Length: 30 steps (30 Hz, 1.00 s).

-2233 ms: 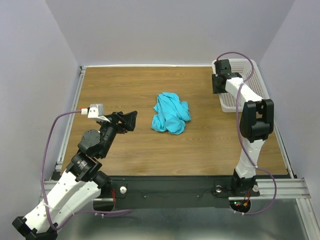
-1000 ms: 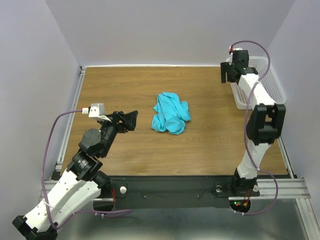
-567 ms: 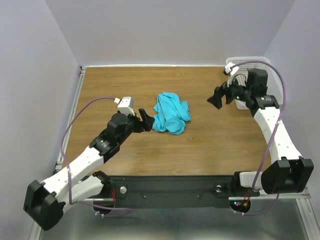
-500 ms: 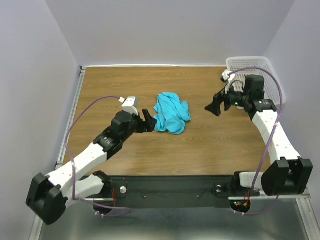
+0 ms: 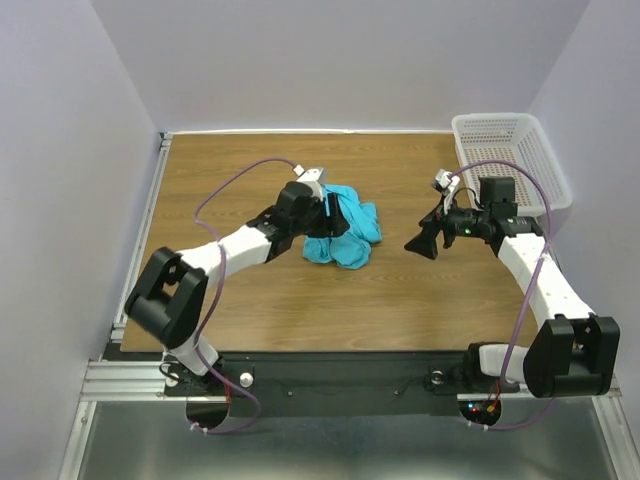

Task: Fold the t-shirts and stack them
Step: Flatten the tshirt out

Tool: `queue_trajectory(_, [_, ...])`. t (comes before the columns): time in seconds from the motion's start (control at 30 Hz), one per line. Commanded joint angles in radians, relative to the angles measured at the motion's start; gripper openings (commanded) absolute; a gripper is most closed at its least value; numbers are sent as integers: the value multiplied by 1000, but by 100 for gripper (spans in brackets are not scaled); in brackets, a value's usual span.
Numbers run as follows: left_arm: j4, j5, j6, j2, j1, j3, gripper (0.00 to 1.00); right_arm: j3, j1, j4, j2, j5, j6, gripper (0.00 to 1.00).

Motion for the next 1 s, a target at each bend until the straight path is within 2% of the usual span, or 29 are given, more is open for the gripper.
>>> queue_trajectory(0.0, [-30, 0, -7, 113, -2, 153, 70, -23, 1, 30, -34, -9, -23, 99])
queue_trajectory(0.1, [-139, -75, 1, 208, -14, 250, 69, -44, -1, 33, -35, -6, -31, 98])
queue_trajectory(0.27, [-210, -125, 18, 268, -28, 301, 66, -72, -1, 42, -37, -3, -38, 98])
queue_trajectory(0.57, [-244, -157, 49, 319, -54, 342, 56, -90, -2, 45, -26, 9, -44, 98])
queue_trajectory(0.7, [-236, -146, 69, 327, -57, 354, 38, -90, -4, 45, -22, 9, -46, 98])
queue_trajectory(0.73, [-231, -142, 76, 324, -58, 356, 23, -90, -2, 45, -22, 9, -44, 98])
queue_trajectory(0.8, [-224, -131, 96, 307, -61, 356, 4, -92, -5, 44, -22, 11, -43, 98])
queue_trajectory(0.83, [-201, -137, 101, 273, -61, 356, 0, -92, -9, 43, -23, 12, -43, 98])
queue_trajectory(0.97, [-182, -145, 145, 141, -66, 388, 0, -93, -12, 43, -34, 22, -43, 98])
